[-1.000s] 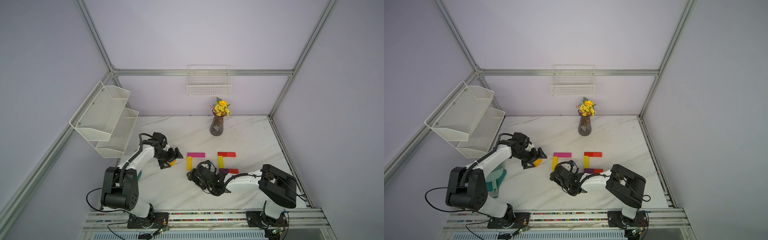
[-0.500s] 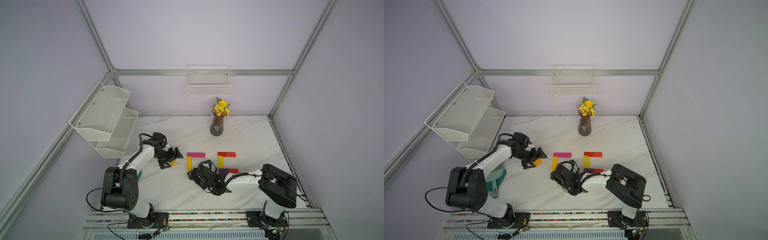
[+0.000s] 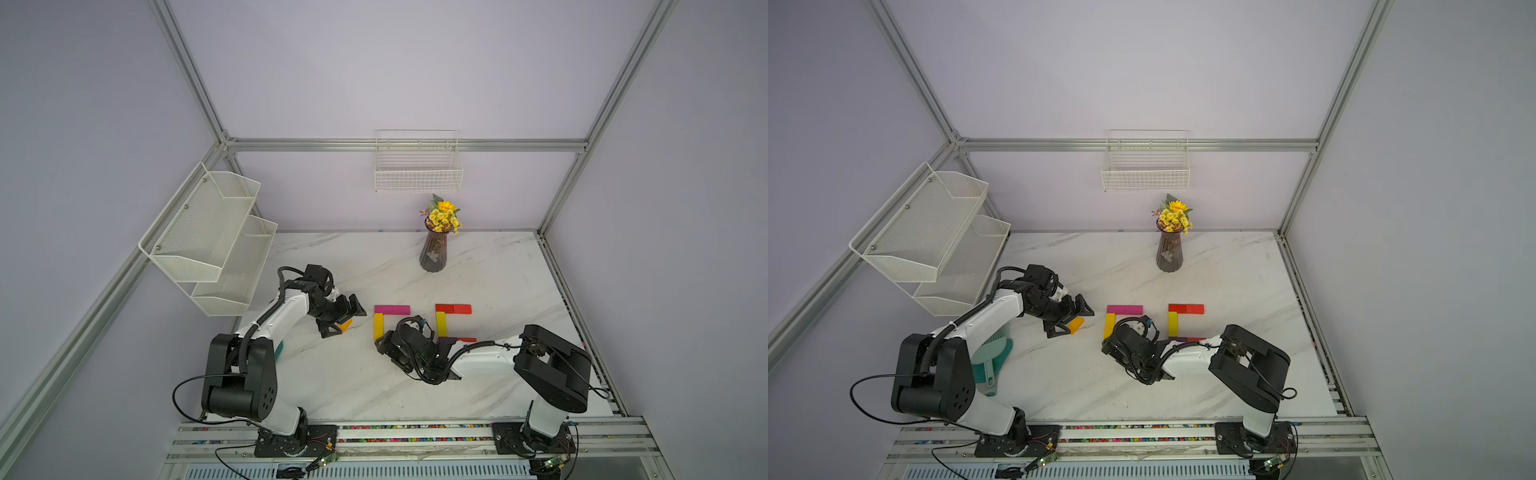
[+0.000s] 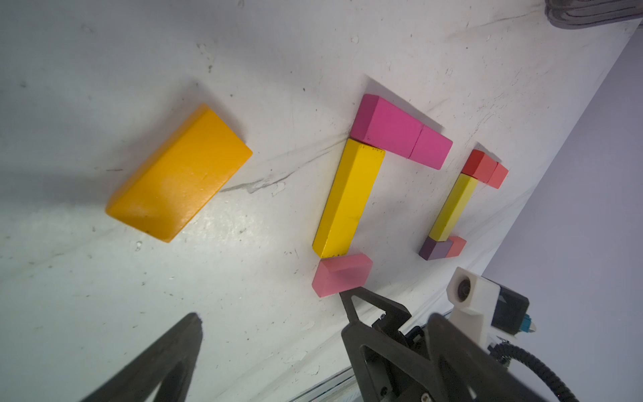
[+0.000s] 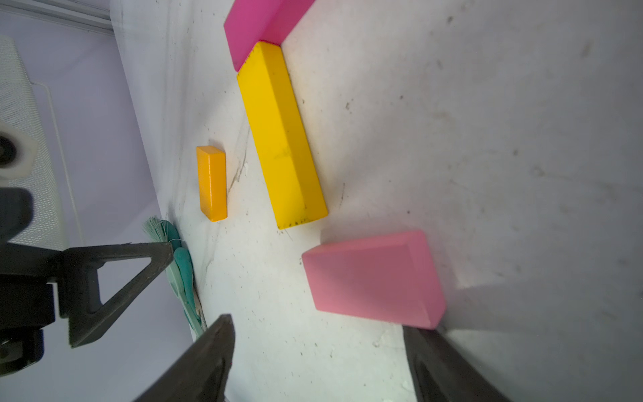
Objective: Assemble the letter c with building blocks
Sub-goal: Assemble the building block at the center of the board.
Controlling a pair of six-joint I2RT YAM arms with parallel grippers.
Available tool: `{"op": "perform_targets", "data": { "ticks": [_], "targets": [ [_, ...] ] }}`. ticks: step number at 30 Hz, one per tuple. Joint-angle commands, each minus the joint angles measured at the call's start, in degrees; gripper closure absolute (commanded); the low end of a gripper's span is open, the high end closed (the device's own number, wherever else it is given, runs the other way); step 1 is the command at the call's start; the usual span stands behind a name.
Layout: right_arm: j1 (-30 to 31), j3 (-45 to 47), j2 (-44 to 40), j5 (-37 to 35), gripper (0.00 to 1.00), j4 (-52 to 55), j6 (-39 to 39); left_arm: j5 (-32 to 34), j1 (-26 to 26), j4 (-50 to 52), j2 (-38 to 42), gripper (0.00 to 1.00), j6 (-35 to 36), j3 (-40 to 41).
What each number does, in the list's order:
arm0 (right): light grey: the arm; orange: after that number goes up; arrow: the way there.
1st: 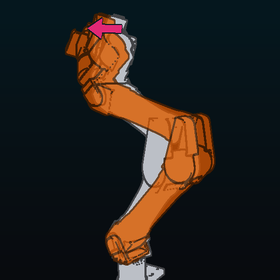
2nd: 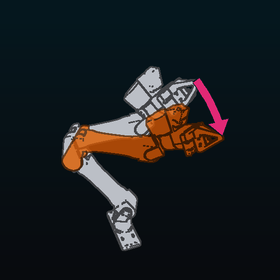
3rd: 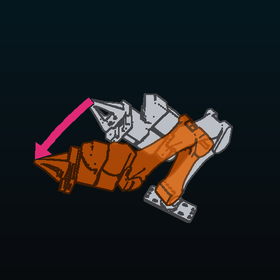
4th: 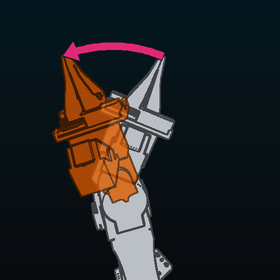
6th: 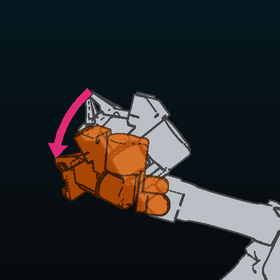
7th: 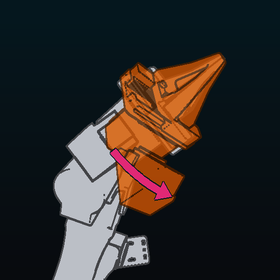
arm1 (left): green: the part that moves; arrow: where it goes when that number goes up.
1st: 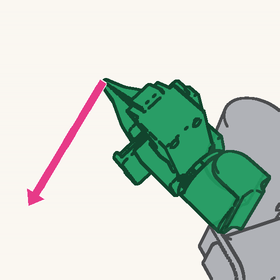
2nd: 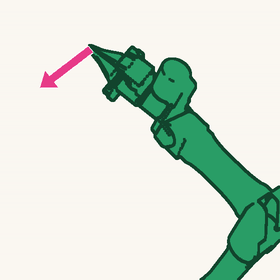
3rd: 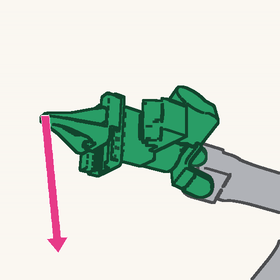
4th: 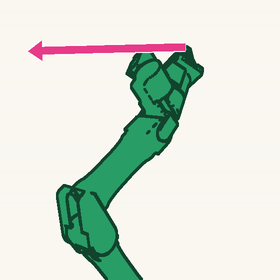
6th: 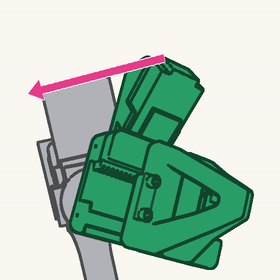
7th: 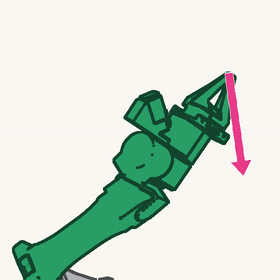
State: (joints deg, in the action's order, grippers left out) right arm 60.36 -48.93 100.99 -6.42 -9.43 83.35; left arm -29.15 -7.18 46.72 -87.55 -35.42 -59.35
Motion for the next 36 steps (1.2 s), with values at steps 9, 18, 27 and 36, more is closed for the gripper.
{"op": "perform_targets", "data": {
  "ticks": [9,18,27,36],
  "targets": [
    [-0.5,1.1,-0.3,2.0,0.22,1.8,-0.3,-0.5,0.3,-1.1,-0.5,0.0,-0.7,-1.4],
    [-0.5,-2.9,5.0,2.8,0.22,1.2,0.0,-0.4,0.3,-0.6,-1.3,0.0,-0.6,-2.8],
    [-0.8,-2.1,5.2,3.4,0.22,1.1,0.4,-0.2,0.3,-0.4,-1.6,0.0,-0.7,-3.1],
    [-1.5,1.7,-1.7,3.4,0.23,1.4,0.2,-0.7,0.3,-0.3,-1.3,0.0,-0.9,-3.2]
  ]
}}
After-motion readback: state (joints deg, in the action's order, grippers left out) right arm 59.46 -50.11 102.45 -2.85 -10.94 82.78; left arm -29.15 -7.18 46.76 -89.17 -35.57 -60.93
